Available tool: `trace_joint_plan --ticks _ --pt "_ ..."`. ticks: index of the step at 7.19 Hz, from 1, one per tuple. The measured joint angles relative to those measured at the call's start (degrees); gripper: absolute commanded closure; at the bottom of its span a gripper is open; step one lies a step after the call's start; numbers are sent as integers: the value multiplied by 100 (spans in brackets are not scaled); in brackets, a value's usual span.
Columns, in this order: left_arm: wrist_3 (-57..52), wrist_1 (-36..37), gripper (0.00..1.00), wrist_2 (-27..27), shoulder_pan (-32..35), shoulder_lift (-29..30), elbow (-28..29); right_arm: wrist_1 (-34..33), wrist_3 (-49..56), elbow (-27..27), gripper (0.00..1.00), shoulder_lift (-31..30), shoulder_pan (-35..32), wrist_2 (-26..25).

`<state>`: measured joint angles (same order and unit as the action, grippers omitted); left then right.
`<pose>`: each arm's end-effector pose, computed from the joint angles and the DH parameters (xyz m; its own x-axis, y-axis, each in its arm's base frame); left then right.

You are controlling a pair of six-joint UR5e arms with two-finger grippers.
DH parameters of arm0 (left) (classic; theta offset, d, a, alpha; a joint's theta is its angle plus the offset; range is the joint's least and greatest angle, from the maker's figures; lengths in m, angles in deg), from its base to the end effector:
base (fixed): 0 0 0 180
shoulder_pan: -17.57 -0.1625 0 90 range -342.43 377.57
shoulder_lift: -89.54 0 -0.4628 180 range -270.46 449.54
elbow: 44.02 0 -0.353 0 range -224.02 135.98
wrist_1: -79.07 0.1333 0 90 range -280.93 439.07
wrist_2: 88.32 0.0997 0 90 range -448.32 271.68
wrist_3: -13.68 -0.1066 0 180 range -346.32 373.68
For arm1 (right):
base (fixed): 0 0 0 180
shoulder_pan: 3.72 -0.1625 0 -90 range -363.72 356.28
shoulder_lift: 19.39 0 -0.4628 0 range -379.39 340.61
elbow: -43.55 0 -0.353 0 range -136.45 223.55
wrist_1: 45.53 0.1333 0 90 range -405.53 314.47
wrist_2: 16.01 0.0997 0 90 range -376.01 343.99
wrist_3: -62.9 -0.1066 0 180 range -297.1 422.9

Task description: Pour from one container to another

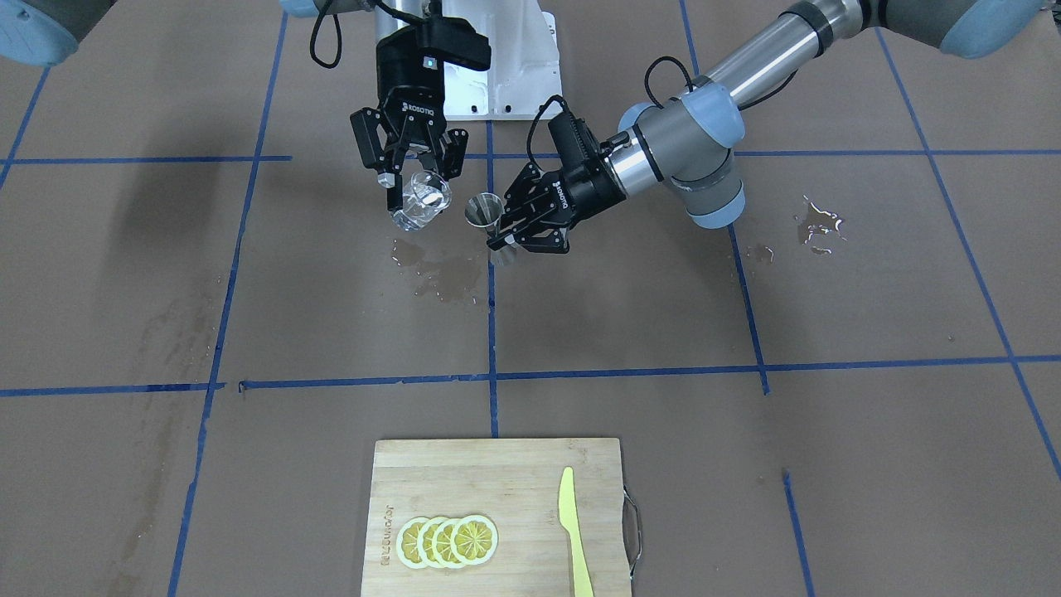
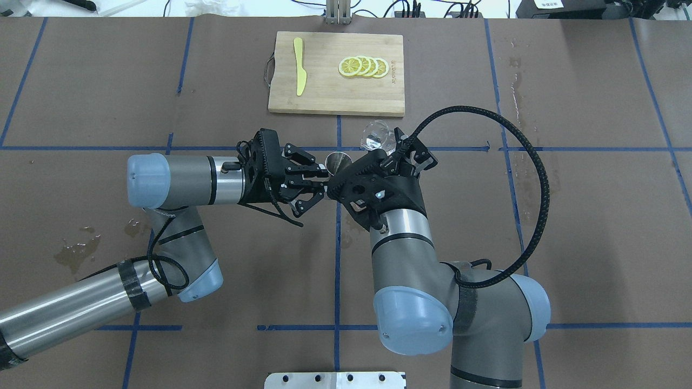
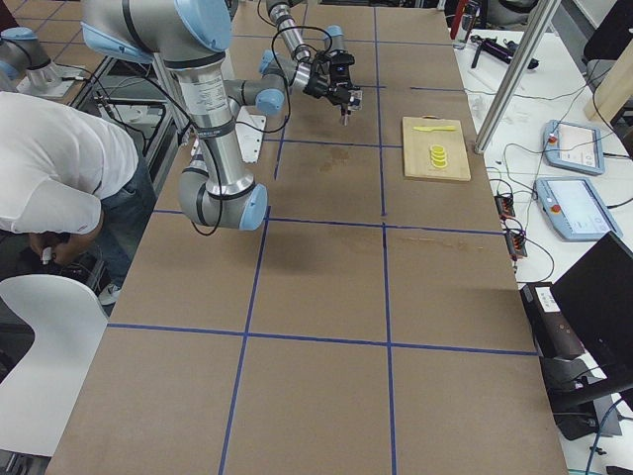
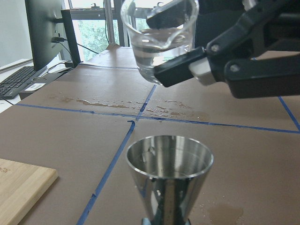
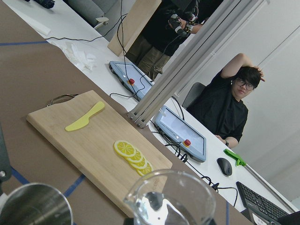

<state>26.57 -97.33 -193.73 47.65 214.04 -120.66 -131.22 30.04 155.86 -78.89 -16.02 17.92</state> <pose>0.5179 -0.4213 0.2906 0.1991 0.9707 -0.1346 0.3131 0.0672 0.9473 -0.4924 -0.3343 0.2286 0.9596 -0.2707 0.0773 0.0116 0.3125 0.9498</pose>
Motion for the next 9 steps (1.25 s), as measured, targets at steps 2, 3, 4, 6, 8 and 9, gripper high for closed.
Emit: trace_joint_plan --ticks 2,3,4,6,8,9 --pt "3 6 100 72 -40 27 0 0 110 -16 100 -3 -1 0" --pt "13 8 100 118 -71 38 0 -22 124 -23 100 -6 -2 0" --pt "36 13 100 141 -88 50 0 -70 134 -28 100 -11 -2 -2" --pt "61 37 100 151 -96 55 0 -172 205 -23 100 -9 3 -10" --pt "64 43 100 153 -98 51 0 -235 245 -7 100 -2 43 -107" --pt "67 44 100 153 -98 49 0 -242 268 -5 100 2 80 -148"
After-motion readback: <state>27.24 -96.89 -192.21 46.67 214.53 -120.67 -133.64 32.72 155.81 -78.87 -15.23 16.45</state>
